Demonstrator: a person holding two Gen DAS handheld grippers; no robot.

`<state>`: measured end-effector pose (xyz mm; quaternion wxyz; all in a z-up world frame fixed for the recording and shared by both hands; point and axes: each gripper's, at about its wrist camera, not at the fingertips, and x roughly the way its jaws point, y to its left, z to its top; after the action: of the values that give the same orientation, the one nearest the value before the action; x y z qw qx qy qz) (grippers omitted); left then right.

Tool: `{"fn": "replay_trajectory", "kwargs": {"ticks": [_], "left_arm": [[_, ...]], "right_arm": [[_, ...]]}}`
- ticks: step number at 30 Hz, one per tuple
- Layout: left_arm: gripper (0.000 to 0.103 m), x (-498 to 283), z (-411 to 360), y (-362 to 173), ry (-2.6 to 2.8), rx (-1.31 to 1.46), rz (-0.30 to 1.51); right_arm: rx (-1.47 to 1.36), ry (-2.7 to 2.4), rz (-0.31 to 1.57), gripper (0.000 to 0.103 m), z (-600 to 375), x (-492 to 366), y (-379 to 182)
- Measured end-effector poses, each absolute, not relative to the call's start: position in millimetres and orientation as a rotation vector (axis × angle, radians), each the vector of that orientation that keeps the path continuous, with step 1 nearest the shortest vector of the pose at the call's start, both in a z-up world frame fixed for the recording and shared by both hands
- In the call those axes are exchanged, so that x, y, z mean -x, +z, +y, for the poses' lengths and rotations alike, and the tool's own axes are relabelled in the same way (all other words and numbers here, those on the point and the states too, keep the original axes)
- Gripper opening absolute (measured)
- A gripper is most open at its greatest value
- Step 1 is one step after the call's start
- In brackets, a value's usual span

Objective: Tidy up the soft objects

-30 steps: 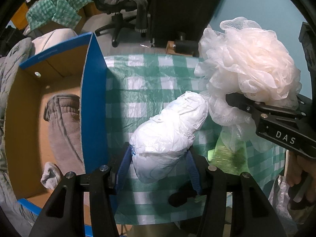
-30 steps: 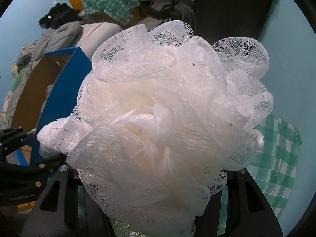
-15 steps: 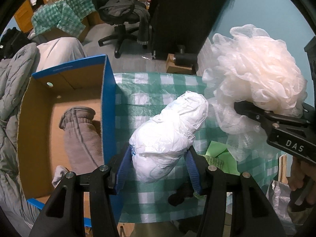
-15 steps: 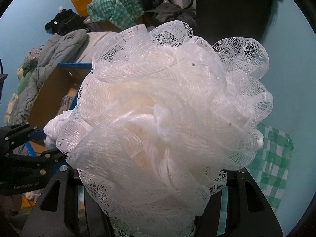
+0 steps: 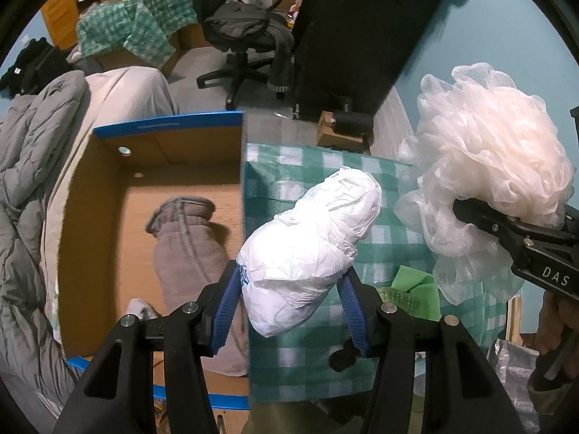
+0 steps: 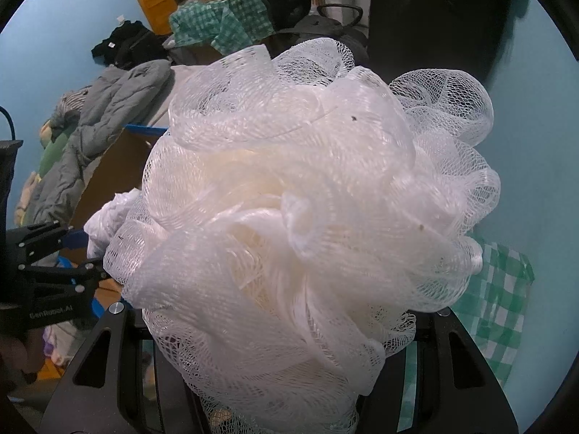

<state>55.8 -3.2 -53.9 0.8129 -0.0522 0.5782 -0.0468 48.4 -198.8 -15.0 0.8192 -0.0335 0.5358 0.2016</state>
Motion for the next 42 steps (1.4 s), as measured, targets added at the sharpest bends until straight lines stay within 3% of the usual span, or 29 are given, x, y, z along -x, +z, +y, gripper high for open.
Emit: {"fn": "replay_trajectory", "kwargs": {"ticks": [42], "left_arm": [[0.054, -26, 161, -77, 0.13, 0.214, 1.257]], "right_arm": [[0.18, 0.67, 1.177, 0.054, -1, -81, -27]]}}
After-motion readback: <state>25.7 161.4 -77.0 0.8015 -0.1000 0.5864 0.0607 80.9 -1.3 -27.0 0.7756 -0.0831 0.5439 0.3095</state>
